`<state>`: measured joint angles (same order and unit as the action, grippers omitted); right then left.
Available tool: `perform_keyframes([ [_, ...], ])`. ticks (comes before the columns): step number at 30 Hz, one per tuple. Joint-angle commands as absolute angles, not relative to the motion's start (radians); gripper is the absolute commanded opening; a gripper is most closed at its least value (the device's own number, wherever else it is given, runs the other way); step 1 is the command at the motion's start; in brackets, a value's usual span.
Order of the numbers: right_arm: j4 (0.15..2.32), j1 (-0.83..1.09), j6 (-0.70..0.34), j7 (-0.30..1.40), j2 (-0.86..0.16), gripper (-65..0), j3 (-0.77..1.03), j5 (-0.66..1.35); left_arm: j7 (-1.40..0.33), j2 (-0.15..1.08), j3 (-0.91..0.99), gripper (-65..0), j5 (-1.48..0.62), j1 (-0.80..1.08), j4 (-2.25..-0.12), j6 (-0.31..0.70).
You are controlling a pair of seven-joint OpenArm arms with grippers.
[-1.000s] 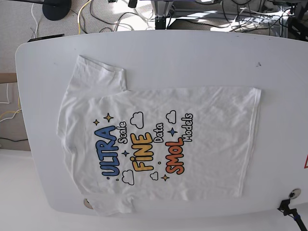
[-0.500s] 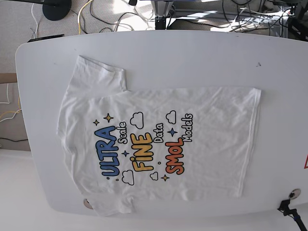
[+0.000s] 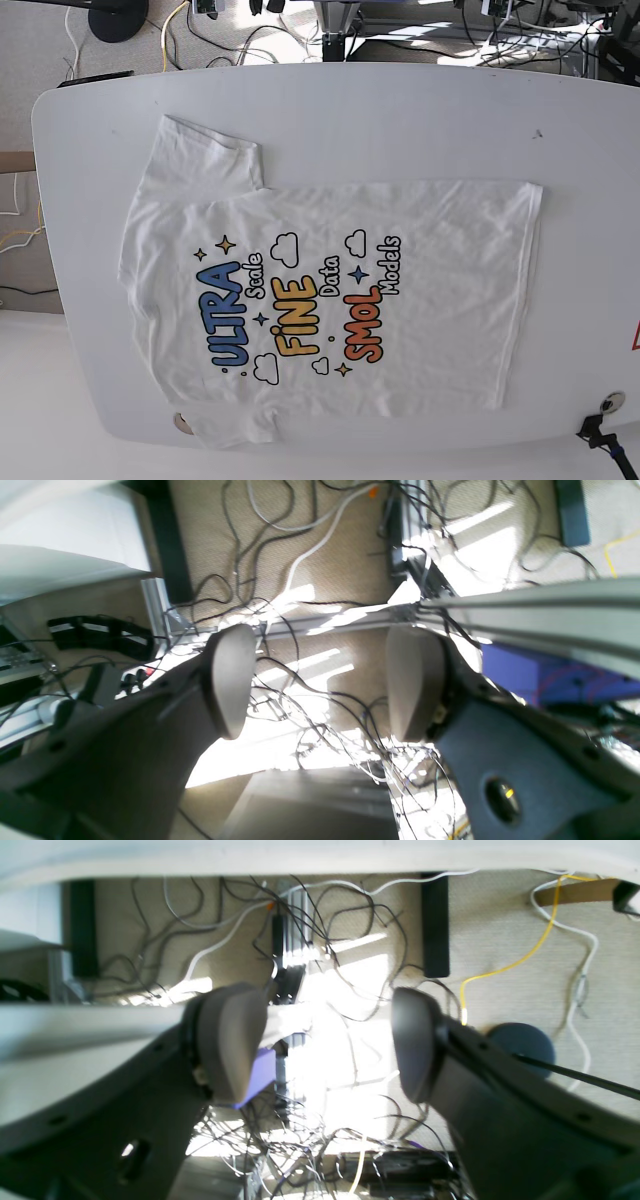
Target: Fold the T-shirt properly
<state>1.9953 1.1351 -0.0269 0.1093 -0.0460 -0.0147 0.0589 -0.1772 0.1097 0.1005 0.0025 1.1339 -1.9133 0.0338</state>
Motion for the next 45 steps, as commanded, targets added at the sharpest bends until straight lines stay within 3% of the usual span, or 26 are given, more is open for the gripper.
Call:
perform_keyframes([
  [1,2.015,1.152,-0.035,0.085,-0.056,-19.9,-0.015,0.099,-0.157,0.125,0.104,-26.1,0.002,1.147,-1.931,0.031],
  [12,2.025,1.033,-0.033,0.024,-0.087,-19.6,-0.007,0.133,0.044,0.148,0.117,-26.1,-0.002,1.078,-1.934,0.031],
  [20,2.026,0.912,-0.033,0.031,-0.085,-19.6,0.054,0.142,0.045,0.148,0.173,-25.7,-0.002,0.972,-1.934,0.038],
  [24,2.023,0.862,-0.033,0.061,-0.081,-19.5,0.081,0.197,0.036,0.148,0.219,-25.8,-0.073,0.909,-1.934,0.15],
  [36,2.022,0.727,-0.131,0.366,-0.087,-19.5,0.364,0.766,-0.355,0.148,0.521,-26.0,-0.44,0.653,-1.933,0.349],
  [41,2.02,0.65,-0.137,0.582,-0.087,-19.5,0.533,0.977,-0.564,0.145,0.616,-26.0,-0.483,0.524,-1.931,0.437],
  [45,2.005,0.588,-0.137,0.743,-0.082,-19.5,0.631,1.082,-0.699,0.147,0.645,-26.0,-0.487,0.432,-1.928,0.446],
])
